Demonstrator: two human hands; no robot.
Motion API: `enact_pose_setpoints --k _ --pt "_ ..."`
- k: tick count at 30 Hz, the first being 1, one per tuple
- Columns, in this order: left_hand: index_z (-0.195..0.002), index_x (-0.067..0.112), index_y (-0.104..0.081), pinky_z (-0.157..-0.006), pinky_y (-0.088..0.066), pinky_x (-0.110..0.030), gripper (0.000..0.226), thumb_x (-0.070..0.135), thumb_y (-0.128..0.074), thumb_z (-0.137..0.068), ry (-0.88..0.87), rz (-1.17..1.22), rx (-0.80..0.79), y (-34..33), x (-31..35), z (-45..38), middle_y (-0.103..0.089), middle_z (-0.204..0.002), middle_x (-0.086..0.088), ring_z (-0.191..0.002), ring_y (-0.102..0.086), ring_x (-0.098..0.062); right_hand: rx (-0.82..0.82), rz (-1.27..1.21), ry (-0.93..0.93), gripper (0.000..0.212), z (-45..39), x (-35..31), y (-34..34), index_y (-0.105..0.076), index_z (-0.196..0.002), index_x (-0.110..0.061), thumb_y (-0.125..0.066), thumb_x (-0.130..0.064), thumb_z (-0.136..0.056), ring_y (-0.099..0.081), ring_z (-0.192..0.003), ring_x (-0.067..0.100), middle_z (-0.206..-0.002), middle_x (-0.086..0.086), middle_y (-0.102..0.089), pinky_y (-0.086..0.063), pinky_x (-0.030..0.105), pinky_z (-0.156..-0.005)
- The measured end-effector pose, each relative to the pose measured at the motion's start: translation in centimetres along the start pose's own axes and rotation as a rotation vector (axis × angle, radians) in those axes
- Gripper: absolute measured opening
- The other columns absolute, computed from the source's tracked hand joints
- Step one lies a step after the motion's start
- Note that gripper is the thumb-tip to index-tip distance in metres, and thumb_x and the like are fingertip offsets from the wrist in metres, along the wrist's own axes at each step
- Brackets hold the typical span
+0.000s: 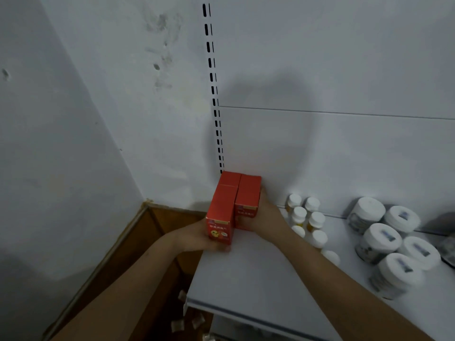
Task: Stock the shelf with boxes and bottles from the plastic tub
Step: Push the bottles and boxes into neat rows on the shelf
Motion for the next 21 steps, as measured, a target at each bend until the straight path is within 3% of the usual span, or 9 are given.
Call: enact_pose_setpoints --k 3,7,11,14,17,19,21 --pt "-0.143 0.034 -0.044 -0.111 -0.043 -0.036 0.080 0.048 -0.083 -0.074 -0.026 0.051 0.037 -0.3 -0.8 0.1 -0.059 -0.133 0.014 -0.123 -0.055 -0.002 0.038 0.043 0.036 0.077 0.6 -0.3 0.2 -0.040 -0.139 -0.013 -0.078 -0.026 -0.073 -0.061 -0.111 0.014 -0.122 -0.006 -0.060 -0.039 0.003 -0.080" --pt "-0.144 0.033 -0.042 -0.112 -0.042 -0.037 0.076 0.038 -0.081 -0.080 -0.042 0.094 0.031 -0.5 -0.5 0.3 -0.059 -0.133 0.013 -0.122 -0.055 -0.001 0.079 0.116 0.028 0.070 1.5 -0.2 0.0 -0.039 -0.142 -0.012 -0.074 -0.019 -0.082 -0.062 -0.115 0.022 -0.125 0.004 -0.064 -0.048 0.032 -0.094" --pt "-0.141 0.041 -0.039 -0.112 -0.042 -0.038 0.081 0.048 -0.082 -0.074 -0.063 0.110 0.050 -0.8 -0.4 0.9 -0.056 -0.135 0.014 -0.124 -0.054 -0.001 0.108 0.175 0.003 0.059 2.4 -0.7 0.2 -0.047 -0.135 -0.009 -0.074 -0.021 -0.084 -0.063 -0.111 0.025 -0.121 0.005 -0.066 -0.040 0.022 -0.081" --pt "-0.144 0.046 -0.029 -0.113 -0.040 -0.032 0.086 0.050 -0.081 -0.076 -0.115 0.051 0.079 -0.9 0.0 2.5 -0.049 -0.141 0.021 -0.127 -0.048 0.007 0.146 0.203 0.055 0.066 3.4 -2.4 1.5 -0.046 -0.134 -0.014 -0.078 -0.025 -0.078 -0.058 -0.117 0.022 -0.123 0.002 -0.060 -0.040 0.024 -0.086" --pt "-0.154 0.032 -0.017 -0.116 -0.035 -0.034 0.100 0.048 -0.080 -0.078 -0.143 -0.047 0.335 1.1 0.1 4.7 -0.034 -0.151 0.014 -0.138 -0.037 -0.002 0.180 0.300 0.059 0.075 4.6 -4.2 4.3 -0.034 -0.147 -0.006 -0.073 -0.026 -0.086 -0.041 -0.134 0.027 -0.143 0.013 -0.046 -0.030 0.026 -0.102" --pt "-0.145 0.027 -0.028 -0.112 -0.037 -0.037 0.080 0.045 -0.073 -0.081 -0.233 -0.138 0.645 2.8 1.5 7.3 -0.032 -0.141 0.009 -0.133 -0.036 -0.011 0.249 0.358 0.062 0.076 5.4 -5.4 7.3 -0.027 -0.152 -0.005 -0.066 -0.032 -0.092 -0.034 -0.141 0.027 -0.153 0.014 -0.036 -0.026 0.029 -0.111" --pt "-0.130 0.031 -0.035 -0.104 -0.040 -0.035 0.056 0.040 -0.062 -0.081 -0.435 -0.180 0.884 2.8 4.7 10.4 -0.034 -0.127 0.009 -0.123 -0.041 -0.017 0.342 0.353 0.089 0.069 6.3 -6.5 10.5 -0.031 -0.151 -0.006 -0.062 -0.032 -0.095 -0.036 -0.140 0.026 -0.153 0.013 -0.037 -0.026 0.028 -0.113"
Point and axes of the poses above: each hand's wrist, its own z-axis away from the middle knuckle, its own y-axis out of the back of the hand, x = y × z, the point moved 8 cm from there along -z, towards the middle knuckle
